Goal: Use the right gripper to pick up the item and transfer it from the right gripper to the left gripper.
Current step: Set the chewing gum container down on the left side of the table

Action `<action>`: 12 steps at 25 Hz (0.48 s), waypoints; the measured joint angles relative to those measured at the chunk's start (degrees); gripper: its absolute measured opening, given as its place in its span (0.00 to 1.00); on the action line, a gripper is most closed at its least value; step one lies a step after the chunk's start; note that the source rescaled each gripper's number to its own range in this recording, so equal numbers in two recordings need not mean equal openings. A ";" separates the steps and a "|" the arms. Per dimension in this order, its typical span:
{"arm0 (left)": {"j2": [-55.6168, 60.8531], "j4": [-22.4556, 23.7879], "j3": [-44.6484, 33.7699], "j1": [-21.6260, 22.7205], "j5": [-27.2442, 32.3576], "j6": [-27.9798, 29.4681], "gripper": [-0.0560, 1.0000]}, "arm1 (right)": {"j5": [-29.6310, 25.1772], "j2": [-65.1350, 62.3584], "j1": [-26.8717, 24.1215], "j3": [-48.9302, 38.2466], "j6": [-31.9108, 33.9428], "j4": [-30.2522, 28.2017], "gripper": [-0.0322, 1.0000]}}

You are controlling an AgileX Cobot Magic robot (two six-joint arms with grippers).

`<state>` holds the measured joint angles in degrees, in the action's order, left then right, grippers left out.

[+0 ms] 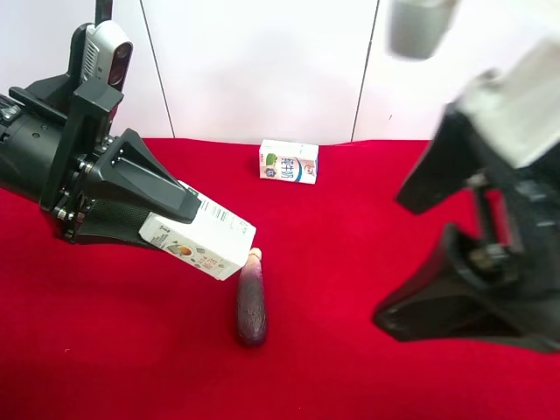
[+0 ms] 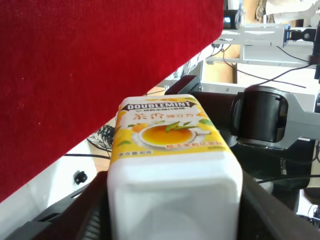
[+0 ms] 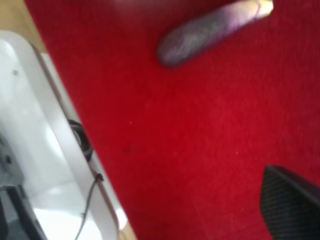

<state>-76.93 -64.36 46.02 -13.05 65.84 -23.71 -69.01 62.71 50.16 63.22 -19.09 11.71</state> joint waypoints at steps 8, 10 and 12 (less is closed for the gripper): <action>0.00 -0.05 0.00 0.00 1.19 -0.11 0.07 | -0.48 -16.12 0.00 -11.86 7.17 -1.22 0.99; 0.00 -0.05 0.00 0.00 1.29 -0.11 0.07 | -0.80 -20.54 0.11 -16.26 8.65 -2.30 0.99; 0.00 -0.05 0.00 0.00 1.36 -0.11 0.07 | -0.64 -26.37 0.11 -20.56 9.27 -2.98 0.99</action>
<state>-76.93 -64.41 46.02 -13.05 67.19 -23.83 -69.65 36.35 50.27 42.66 -9.83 8.73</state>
